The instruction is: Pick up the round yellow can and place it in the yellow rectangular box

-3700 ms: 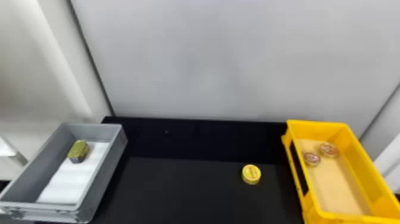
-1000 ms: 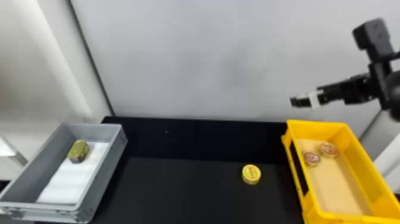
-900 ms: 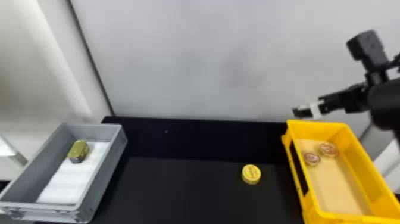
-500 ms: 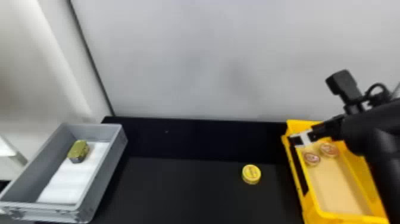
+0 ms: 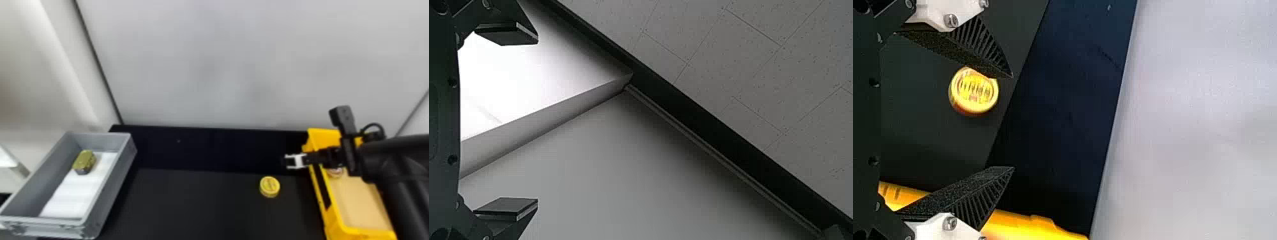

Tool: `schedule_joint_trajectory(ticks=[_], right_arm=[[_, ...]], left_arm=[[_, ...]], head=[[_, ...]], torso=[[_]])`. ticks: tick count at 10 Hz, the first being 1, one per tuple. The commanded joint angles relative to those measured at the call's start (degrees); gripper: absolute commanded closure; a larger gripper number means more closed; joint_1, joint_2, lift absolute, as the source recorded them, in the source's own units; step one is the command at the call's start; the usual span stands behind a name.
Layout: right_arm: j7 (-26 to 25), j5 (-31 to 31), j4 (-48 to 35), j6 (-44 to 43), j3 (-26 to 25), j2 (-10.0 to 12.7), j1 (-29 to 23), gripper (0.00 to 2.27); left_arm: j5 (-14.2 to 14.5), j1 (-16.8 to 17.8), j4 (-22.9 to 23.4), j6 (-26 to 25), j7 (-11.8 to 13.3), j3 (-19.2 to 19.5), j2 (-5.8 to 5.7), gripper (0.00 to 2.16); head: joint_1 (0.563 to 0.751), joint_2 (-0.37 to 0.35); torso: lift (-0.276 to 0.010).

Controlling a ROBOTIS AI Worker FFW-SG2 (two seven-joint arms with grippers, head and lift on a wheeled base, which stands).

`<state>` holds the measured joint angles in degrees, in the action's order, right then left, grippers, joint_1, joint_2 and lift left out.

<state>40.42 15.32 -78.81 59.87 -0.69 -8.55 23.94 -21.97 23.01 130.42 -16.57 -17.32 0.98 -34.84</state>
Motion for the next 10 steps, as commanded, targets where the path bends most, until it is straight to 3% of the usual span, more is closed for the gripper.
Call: schedule_joint_trajectory(ticks=[1, 4, 7, 9, 10], right_arm=[[-6.3, -19.18, 9.47, -2.98, -0.1, -1.11, 1.19, 0.15], [-6.3, -25.34, 15.53, -7.02, 0.95, -2.17, 1.63, 0.16], [-5.07, -25.25, 18.43, -10.28, 6.05, -3.57, 2.42, 0.17], [1.96, -11.71, 18.69, -11.07, 11.5, -3.05, 4.36, 0.17], [3.81, -6.88, 18.87, -11.95, 11.86, -1.99, 4.45, 0.17]], left_arm=[[0.0, 0.02, -0.61, 0.92, -0.09, -0.1, 0.63, 0.13], [0.0, 0.46, -1.4, 1.8, -0.09, -0.71, 1.25, 0.13], [-0.09, 0.72, -1.75, 2.24, -0.09, -1.15, 1.6, 0.13], [-0.09, 0.72, -1.75, 2.33, -0.09, -1.24, 1.6, 0.13], [-0.09, 0.72, -1.75, 2.42, -0.09, -1.24, 1.6, 0.13]], head=[[0.663, 0.054], [0.663, 0.054], [0.663, 0.054], [0.663, 0.054], [0.663, 0.054]], torso=[[-0.01], [-0.01], [-0.01], [-0.01], [-0.01]])
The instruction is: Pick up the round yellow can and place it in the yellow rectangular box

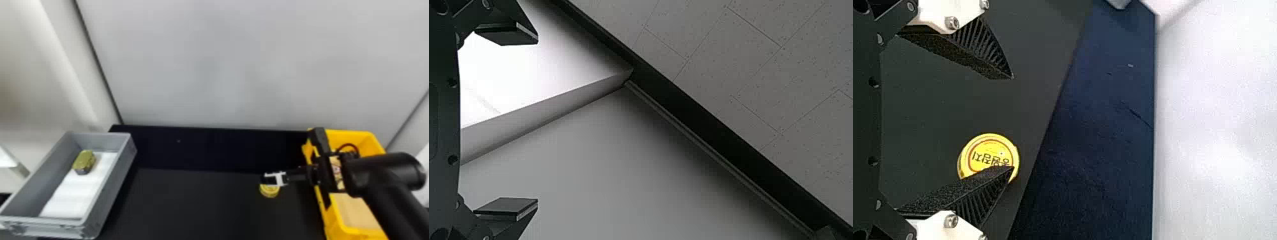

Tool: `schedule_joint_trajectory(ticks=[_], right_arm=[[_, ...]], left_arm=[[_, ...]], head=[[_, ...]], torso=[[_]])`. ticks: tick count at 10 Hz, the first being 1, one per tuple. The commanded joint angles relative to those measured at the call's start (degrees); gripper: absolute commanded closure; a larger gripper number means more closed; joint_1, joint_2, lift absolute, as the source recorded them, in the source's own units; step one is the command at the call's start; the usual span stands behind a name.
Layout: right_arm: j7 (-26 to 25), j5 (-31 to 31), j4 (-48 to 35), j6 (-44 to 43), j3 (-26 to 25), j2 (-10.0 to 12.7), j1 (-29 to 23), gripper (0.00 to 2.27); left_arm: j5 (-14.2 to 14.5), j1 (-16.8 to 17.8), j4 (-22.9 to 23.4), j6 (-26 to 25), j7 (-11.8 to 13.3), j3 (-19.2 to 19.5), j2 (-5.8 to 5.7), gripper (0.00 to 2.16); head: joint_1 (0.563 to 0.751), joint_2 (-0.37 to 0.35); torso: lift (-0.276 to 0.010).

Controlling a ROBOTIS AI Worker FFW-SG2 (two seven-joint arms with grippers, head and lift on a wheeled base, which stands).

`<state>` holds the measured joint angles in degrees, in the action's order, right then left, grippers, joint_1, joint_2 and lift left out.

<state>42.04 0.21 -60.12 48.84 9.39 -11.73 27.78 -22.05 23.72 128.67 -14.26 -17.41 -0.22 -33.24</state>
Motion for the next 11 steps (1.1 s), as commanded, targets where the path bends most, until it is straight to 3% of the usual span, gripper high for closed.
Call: schedule_joint_trajectory(ticks=[1, 3, 11], right_arm=[[3.86, 12.1, 0.71, -1.8, 2.13, 2.06, 0.7, 0.17], [9.84, 24.41, 1.23, -5.23, 5.38, 2.94, 1.57, 0.17], [9.93, 24.15, 12.04, -19.12, 7.31, 2.15, 1.84, 0.21]], left_arm=[[-0.01, 0.01, 0.0, 0.19, 0.08, -0.14, -0.09, 0.13], [-0.01, 0.1, 0.0, 0.37, 0.0, -0.14, -0.09, 0.13], [-0.01, 0.1, 0.0, 0.55, 0.26, -0.66, 0.26, 0.13]], head=[[0.663, 0.054], [0.663, 0.054], [0.663, 0.054]], torso=[[-0.01], [-0.01], [-0.01]])
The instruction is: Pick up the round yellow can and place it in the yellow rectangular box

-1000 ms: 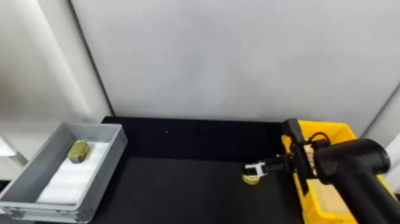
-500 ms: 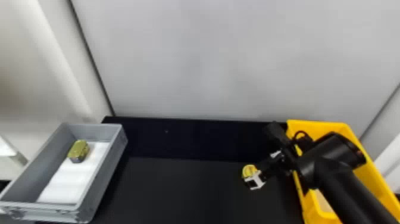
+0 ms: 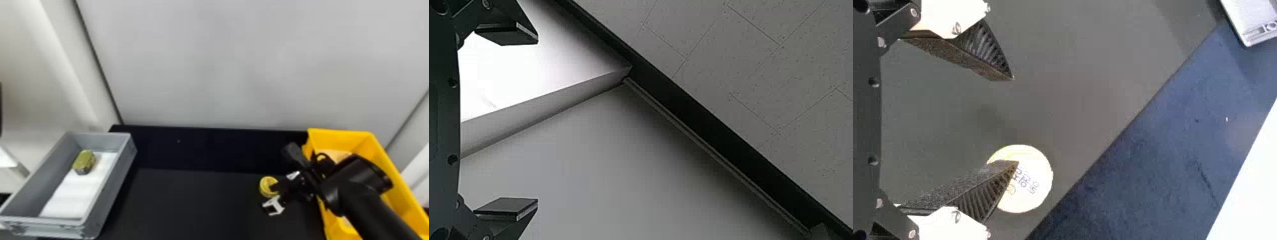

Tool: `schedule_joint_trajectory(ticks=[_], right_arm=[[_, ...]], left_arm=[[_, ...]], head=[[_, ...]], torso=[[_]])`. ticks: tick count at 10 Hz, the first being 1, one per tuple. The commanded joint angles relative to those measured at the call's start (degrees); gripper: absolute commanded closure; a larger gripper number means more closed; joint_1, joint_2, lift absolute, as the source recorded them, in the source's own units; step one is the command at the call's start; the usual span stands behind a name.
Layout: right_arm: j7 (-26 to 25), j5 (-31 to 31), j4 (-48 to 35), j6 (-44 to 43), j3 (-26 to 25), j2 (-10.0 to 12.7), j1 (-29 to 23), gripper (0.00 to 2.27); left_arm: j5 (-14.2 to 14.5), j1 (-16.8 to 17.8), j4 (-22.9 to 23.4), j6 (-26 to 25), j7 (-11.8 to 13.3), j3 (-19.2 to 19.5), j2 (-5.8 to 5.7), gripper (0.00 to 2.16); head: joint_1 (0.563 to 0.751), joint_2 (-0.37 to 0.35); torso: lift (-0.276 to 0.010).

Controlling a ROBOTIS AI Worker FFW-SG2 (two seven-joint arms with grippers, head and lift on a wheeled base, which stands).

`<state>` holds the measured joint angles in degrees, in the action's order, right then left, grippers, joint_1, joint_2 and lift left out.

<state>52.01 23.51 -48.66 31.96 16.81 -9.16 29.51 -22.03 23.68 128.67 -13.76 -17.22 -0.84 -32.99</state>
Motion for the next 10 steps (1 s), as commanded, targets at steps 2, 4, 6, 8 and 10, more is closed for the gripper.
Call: schedule_joint_trajectory(ticks=[2, 4, 6, 8, 10], right_arm=[[-0.92, 1.55, 1.29, -3.11, -1.16, -0.42, 0.02, 0.21], [-1.0, 1.9, 1.82, -2.5, -1.34, -0.15, -0.68, 0.21], [-0.92, 1.99, 1.91, -2.15, -1.34, -0.15, -0.86, 0.22], [-1.0, 2.17, 1.38, -2.67, -1.34, -0.24, -0.77, 0.22], [-1.0, 2.17, -2.49, -2.85, -1.78, -0.5, 0.11, 0.22]], left_arm=[[-0.03, 0.13, 0.0, -0.04, 0.16, -0.13, -0.07, 0.13], [0.06, 0.22, 0.09, -0.04, 0.34, -0.04, -0.25, 0.13], [0.06, 0.22, 0.09, -0.13, 0.43, -0.13, -0.25, 0.13], [0.06, 0.22, 0.09, -0.13, 0.43, -0.13, -0.25, 0.13], [0.06, 0.13, 0.18, -0.13, 0.43, -0.13, -0.34, 0.13]], head=[[0.663, 0.054], [0.663, 0.054], [0.663, 0.054], [0.663, 0.054], [0.663, 0.054]], torso=[[-0.01], [-0.01], [-0.01], [-0.01], [-0.01]])
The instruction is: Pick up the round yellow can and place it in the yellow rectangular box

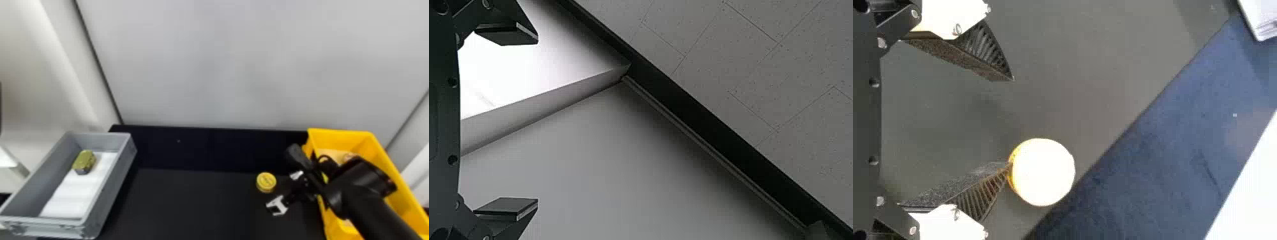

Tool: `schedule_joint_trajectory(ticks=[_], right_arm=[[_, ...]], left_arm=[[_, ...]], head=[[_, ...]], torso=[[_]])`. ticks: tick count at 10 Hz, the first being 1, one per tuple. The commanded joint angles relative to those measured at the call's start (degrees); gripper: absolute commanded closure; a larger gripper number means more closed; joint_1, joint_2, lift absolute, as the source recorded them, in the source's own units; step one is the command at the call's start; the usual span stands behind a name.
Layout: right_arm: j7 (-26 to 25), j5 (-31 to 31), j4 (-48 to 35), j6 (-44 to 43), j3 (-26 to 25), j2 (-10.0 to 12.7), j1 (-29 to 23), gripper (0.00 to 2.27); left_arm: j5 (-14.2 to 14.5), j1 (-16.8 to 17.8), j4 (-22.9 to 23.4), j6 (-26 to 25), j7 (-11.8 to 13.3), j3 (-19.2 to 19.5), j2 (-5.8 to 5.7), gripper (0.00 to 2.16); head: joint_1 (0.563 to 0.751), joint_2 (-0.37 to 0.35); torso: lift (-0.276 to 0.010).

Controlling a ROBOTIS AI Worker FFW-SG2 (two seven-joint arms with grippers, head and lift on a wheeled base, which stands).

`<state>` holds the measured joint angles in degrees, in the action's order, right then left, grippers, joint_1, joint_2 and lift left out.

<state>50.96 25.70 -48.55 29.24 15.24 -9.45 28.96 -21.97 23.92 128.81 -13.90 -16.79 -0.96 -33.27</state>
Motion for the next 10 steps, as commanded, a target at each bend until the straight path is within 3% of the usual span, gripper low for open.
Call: schedule_joint_trajectory(ticks=[1, 6, 10], right_arm=[[-0.05, -0.02, -4.37, 0.13, -0.2, -0.48, 1.27, 0.22], [-3.21, 2.09, -1.46, -2.51, 1.3, -1.18, 2.5, 0.11], [-15.35, -2.04, -3.84, -4.01, -2.57, 0.92, -1.19, 0.15]], left_arm=[[-0.09, -0.19, 0.12, -0.26, 0.0, -0.01, -0.06, 0.13], [-0.09, -0.28, 0.12, -0.17, 0.0, -0.01, -0.06, 0.13], [-0.09, -1.33, 0.65, -0.17, 0.26, 0.96, -0.15, 0.13]], head=[[0.663, 0.054], [0.663, 0.054], [0.663, 0.054]], torso=[[-0.01], [-0.01], [-0.01]])
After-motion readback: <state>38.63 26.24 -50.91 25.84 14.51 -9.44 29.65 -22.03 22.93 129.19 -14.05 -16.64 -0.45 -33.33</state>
